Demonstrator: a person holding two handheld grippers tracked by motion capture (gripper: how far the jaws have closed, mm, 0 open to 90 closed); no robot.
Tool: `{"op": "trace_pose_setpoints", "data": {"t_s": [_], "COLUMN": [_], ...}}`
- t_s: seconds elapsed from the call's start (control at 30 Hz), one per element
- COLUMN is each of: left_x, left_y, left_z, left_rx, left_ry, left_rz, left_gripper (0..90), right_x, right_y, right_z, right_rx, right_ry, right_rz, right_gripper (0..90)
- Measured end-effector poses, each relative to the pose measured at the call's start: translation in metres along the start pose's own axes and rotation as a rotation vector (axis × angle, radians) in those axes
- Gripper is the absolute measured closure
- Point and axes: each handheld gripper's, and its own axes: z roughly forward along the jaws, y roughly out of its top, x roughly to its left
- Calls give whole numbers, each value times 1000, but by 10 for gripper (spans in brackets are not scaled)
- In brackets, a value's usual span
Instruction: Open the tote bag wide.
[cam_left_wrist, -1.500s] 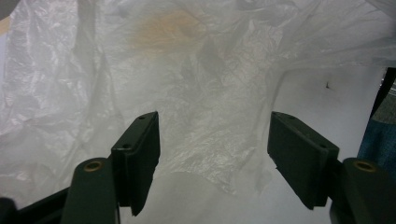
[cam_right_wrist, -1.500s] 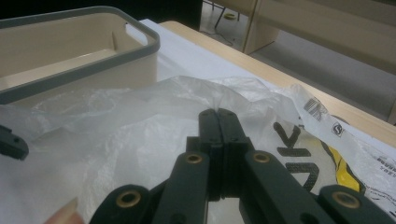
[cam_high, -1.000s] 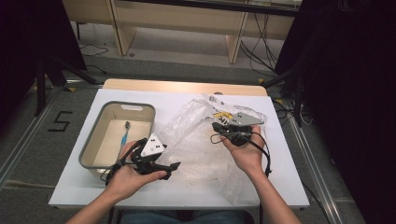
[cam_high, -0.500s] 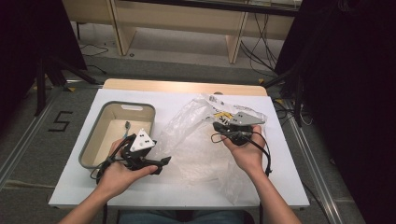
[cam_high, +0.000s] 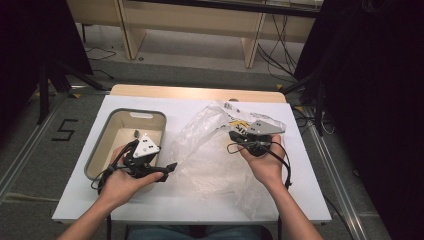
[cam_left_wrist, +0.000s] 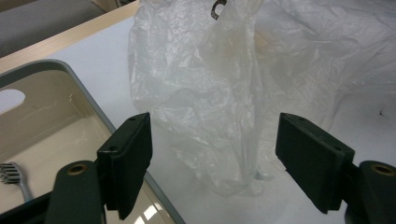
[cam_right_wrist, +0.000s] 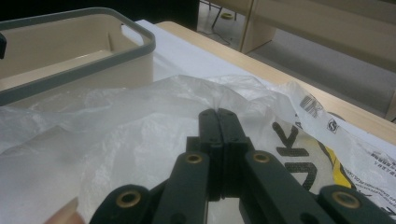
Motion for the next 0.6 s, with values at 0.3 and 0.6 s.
{"op": "trace_pose_setpoints", "data": {"t_s": [0.3, 0.6], "left_x": [9, 15], "left_y": [0, -1], "left_z": [-4, -5], "left_rx": [-6, -6], "left_ry": [33, 44], "left_rz": [-17, -27], "left_gripper": [270, 268], "right_x": [0, 0], "right_y": [-1, 0], "right_z": [-1, -1], "right_rx": [0, -4], "right_ry": [-1, -2], "right_rz": [2, 4], "right_gripper": [900, 900]}}
